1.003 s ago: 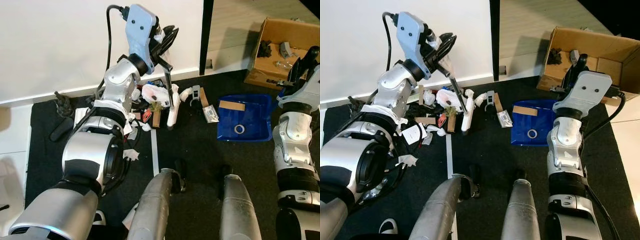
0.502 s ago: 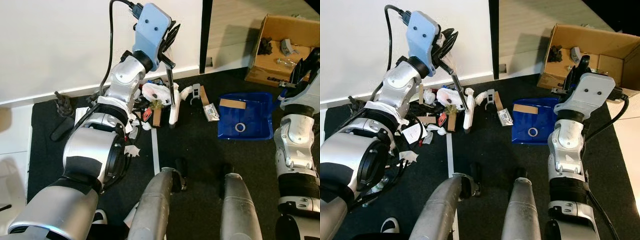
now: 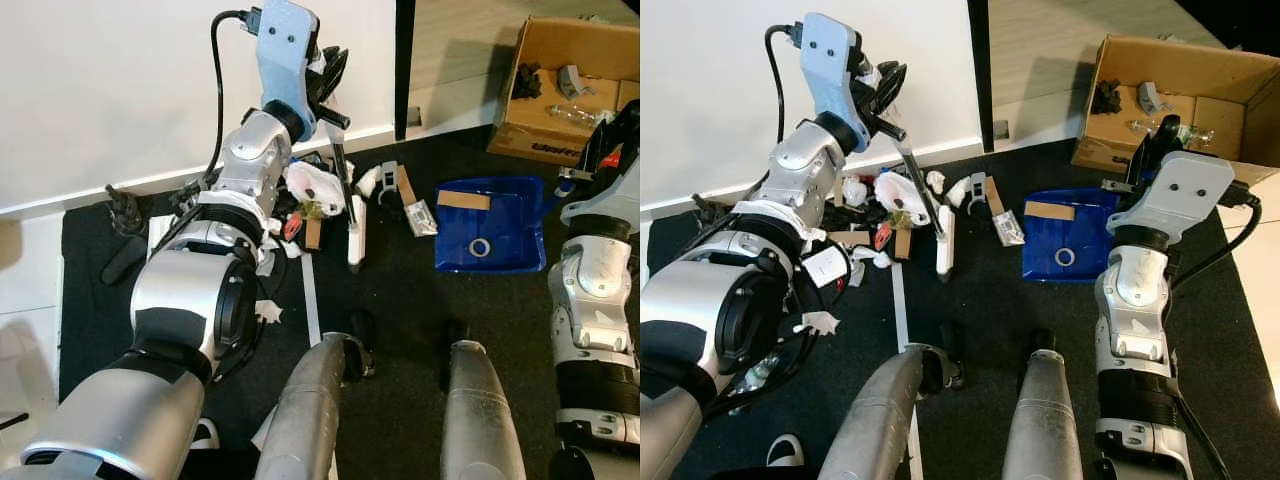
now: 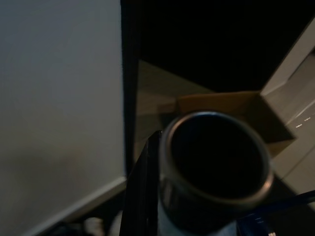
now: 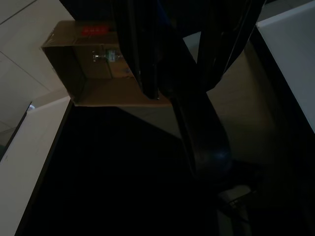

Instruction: Sweep floor

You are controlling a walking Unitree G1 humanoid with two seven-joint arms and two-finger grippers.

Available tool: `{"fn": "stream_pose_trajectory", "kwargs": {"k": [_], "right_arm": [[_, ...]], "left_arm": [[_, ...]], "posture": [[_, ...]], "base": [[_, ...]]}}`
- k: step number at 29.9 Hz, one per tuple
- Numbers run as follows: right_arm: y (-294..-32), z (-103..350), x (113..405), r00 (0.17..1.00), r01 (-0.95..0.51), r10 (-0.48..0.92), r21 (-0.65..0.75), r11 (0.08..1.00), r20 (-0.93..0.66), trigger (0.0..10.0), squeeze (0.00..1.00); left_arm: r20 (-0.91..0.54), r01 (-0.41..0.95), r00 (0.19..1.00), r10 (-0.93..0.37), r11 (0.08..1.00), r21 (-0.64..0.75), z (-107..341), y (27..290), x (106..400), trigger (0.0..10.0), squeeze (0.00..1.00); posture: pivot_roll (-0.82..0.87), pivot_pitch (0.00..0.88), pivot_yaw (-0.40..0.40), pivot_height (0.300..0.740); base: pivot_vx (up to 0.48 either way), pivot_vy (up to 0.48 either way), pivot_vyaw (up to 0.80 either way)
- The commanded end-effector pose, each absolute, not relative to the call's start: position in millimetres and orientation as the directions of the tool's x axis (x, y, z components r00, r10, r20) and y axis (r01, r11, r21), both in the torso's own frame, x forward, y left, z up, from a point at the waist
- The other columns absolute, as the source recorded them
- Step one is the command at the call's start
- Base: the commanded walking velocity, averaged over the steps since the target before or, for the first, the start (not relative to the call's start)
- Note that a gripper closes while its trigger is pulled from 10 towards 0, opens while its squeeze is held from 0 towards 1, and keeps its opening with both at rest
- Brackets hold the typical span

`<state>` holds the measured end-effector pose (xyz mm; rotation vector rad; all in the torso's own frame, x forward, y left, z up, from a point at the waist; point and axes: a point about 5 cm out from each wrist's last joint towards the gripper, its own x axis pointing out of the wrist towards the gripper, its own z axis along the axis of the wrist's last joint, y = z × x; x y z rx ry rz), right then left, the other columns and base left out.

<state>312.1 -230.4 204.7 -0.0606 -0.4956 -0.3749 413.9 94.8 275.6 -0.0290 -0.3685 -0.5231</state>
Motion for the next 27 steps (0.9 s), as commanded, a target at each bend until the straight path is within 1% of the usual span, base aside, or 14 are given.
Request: {"fn": "stream_pose_trajectory", "kwargs": {"k": [1,3,4,8,11,12,13,16,17,19,21,23,26,27], "right_arm": [[-224,173,310,0.875,0.354,-0.347,0.042,0.934,0.337,10.0,0.00],[-224,174,309,0.876,0.354,-0.348,0.043,0.934,0.334,10.0,0.00],[-223,174,309,0.876,0.354,-0.348,0.046,0.934,0.333,10.0,0.00],[-222,174,309,0.877,0.353,-0.348,0.048,0.934,0.331,10.0,0.00],[-220,174,310,0.879,0.351,-0.348,0.053,0.935,0.327,10.0,0.00],[-220,174,310,0.879,0.351,-0.348,0.053,0.935,0.327,10.0,0.00],[-219,174,310,0.879,0.350,-0.348,0.053,0.935,0.326,10.0,0.00],[-218,175,310,0.881,0.349,-0.348,0.055,0.935,0.322,10.0,0.00],[-219,175,310,0.881,0.350,-0.349,0.055,0.935,0.320,10.0,0.00],[-219,175,310,0.881,0.351,-0.349,0.055,0.935,0.319,10.0,0.00],[-220,175,310,0.880,0.353,-0.352,0.056,0.934,0.319,10.0,0.00],[-221,175,310,0.878,0.358,-0.357,0.058,0.932,0.318,10.0,0.00],[-221,174,311,0.878,0.360,-0.360,0.061,0.931,0.317,10.0,0.00],[-221,174,311,0.878,0.360,-0.360,0.061,0.931,0.317,10.0,0.00]], "left_arm": [[0.344,0.527,0.801,-0.490,0.850,-0.015,270,90,414,10.0,0.00],[0.373,0.554,0.784,-0.497,0.831,-0.056,276,83,413,10.0,0.00],[0.403,0.590,0.759,-0.511,0.802,-0.095,281,75,412,10.0,0.00],[0.428,0.629,0.735,-0.526,0.764,-0.140,285,67,411,10.0,0.00],[0.479,0.728,0.660,-0.579,0.652,-0.215,290,44,405,10.0,0.00],[0.479,0.728,0.660,-0.579,0.652,-0.215,290,44,405,10.0,0.00],[0.489,0.745,0.644,-0.588,0.628,-0.227,291,40,403,10.0,0.00],[0.517,0.801,0.589,-0.621,0.533,-0.274,291,21,397,10.0,0.00],[0.533,0.822,0.566,-0.629,0.483,-0.303,291,12,394,10.0,0.00],[0.537,0.825,0.561,-0.630,0.473,-0.309,291,11,394,10.0,0.00],[0.559,0.844,0.535,-0.634,0.432,-0.317,295,7,392,10.0,0.00],[0.587,0.863,0.503,-0.634,0.405,-0.302,302,10,391,10.0,0.00],[0.590,0.868,0.487,-0.644,0.433,-0.244,307,18,393,10.0,0.00],[0.590,0.868,0.487,-0.644,0.433,-0.244,307,18,393,10.0,0.00]], "posture": [[-0.19,0.611,0.291,0.740],[-0.19,0.605,0.295,0.740],[-0.19,0.605,0.295,0.740],[-0.18,0.599,0.298,0.740],[-0.18,0.598,0.300,0.740],[-0.18,0.598,0.300,0.740],[-0.18,0.598,0.300,0.740],[-0.18,0.596,0.302,0.740],[-0.18,0.593,0.302,0.740],[-0.18,0.593,0.302,0.740],[-0.17,0.584,0.306,0.740],[-0.16,0.580,0.308,0.740],[-0.15,0.576,0.310,0.740],[-0.15,0.576,0.310,0.740]], "base": [[0.000,0.000,0.00],[0.000,0.000,0.00],[0.000,0.000,0.00],[0.000,0.000,0.00],[0.000,0.000,0.00],[0.000,0.000,0.00],[0.000,0.000,0.00],[0.000,0.000,0.00],[0.000,0.000,0.00],[0.000,0.000,0.00],[0.000,0.000,0.00],[0.000,0.000,0.00],[0.000,0.000,0.00],[0.000,0.000,0.00]]}}
